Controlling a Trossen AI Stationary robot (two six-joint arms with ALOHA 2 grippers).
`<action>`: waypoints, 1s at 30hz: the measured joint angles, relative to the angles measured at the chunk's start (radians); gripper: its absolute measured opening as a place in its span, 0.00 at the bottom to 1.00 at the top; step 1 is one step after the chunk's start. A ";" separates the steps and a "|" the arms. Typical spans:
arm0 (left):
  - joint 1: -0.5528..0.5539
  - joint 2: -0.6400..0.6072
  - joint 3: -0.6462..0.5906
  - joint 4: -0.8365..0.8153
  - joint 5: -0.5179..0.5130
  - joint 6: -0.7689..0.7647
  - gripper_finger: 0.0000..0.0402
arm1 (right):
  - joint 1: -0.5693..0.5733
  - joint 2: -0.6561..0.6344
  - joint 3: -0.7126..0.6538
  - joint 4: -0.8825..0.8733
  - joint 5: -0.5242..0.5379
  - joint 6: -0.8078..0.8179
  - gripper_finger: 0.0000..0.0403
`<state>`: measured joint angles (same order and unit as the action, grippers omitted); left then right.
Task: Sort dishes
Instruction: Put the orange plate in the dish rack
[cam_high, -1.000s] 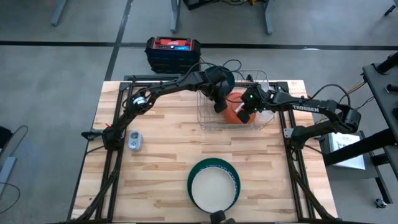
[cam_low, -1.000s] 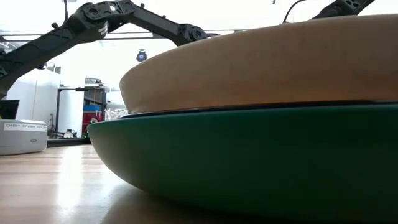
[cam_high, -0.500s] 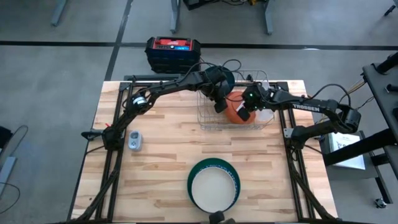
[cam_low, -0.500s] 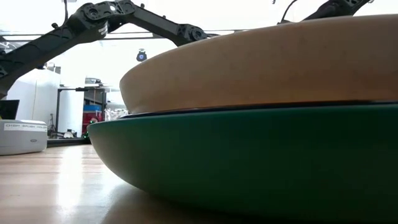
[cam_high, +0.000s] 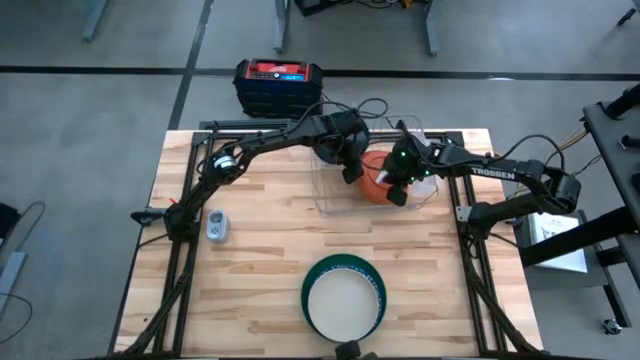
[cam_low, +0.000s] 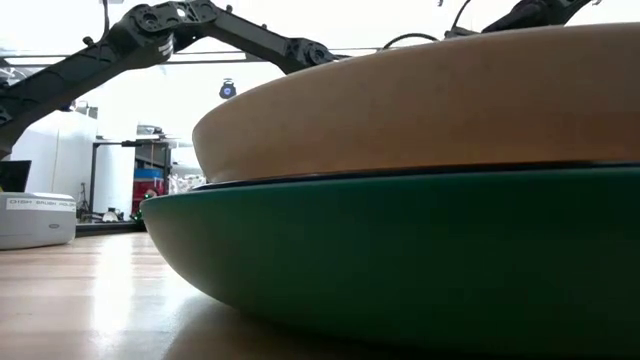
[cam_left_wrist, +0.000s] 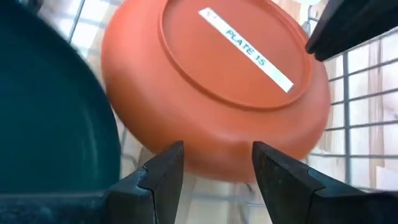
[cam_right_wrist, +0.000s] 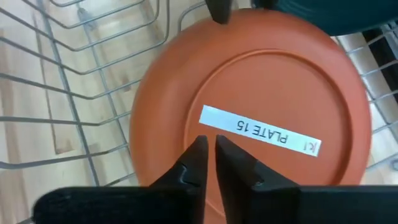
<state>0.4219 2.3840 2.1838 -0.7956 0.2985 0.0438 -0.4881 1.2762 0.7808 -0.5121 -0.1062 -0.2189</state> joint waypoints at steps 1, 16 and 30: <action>0.000 0.000 0.000 0.000 0.000 0.010 0.45 | 0.004 0.000 0.004 0.000 0.012 -0.002 0.09; -0.049 -0.006 0.162 -0.351 0.007 0.595 0.45 | 0.007 0.001 0.164 -0.125 0.089 0.013 0.30; -0.102 -0.007 0.131 -0.388 -0.029 0.648 0.38 | 0.131 0.081 0.160 -0.102 0.082 -0.108 0.41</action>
<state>0.3199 2.3774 2.3143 -1.1835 0.2695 0.6917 -0.3569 1.3574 0.9408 -0.6142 -0.0239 -0.3267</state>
